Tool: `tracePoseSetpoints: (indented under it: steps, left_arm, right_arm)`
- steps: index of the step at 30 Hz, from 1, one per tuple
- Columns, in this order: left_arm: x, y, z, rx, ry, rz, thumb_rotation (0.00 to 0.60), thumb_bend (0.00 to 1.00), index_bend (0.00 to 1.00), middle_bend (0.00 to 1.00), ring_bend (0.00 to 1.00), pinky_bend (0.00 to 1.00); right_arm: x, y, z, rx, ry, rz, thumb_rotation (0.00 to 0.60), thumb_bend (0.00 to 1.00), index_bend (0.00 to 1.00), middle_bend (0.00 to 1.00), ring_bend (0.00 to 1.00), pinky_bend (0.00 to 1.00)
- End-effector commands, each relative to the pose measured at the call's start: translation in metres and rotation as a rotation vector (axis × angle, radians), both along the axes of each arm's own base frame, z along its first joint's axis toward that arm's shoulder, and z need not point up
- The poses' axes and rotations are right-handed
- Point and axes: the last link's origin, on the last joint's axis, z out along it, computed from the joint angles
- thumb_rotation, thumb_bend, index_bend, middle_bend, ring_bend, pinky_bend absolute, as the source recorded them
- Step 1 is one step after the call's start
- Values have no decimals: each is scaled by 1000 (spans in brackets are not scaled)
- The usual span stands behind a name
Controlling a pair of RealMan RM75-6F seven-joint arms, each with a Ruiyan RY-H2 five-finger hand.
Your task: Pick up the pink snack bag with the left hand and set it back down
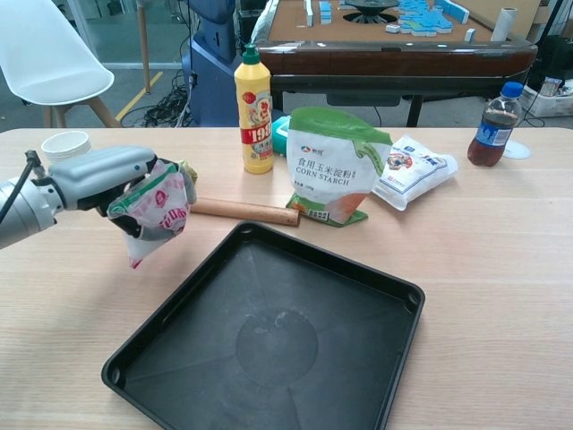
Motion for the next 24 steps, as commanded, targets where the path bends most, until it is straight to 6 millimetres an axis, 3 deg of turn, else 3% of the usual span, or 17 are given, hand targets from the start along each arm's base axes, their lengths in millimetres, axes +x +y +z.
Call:
tracePoseSetpoints:
  steps: [1, 9, 24]
  left_arm:
    - [18, -10, 5, 74, 75, -169, 600, 335, 398, 452, 467, 732]
    - [46, -31, -13, 183, 242, -376, 600, 335, 388, 460, 466, 732]
    - [59, -47, -45, 382, 713, -590, 600, 335, 344, 461, 454, 732]
  right_arm:
    - [1, 0, -1, 2, 0, 4, 600, 196, 334, 387, 213, 240]
    - [4, 2, -1, 4, 1, 21, 600, 195, 334, 387, 213, 246]
    - [1, 7, -1, 5, -7, 21, 600, 195, 334, 387, 213, 246]
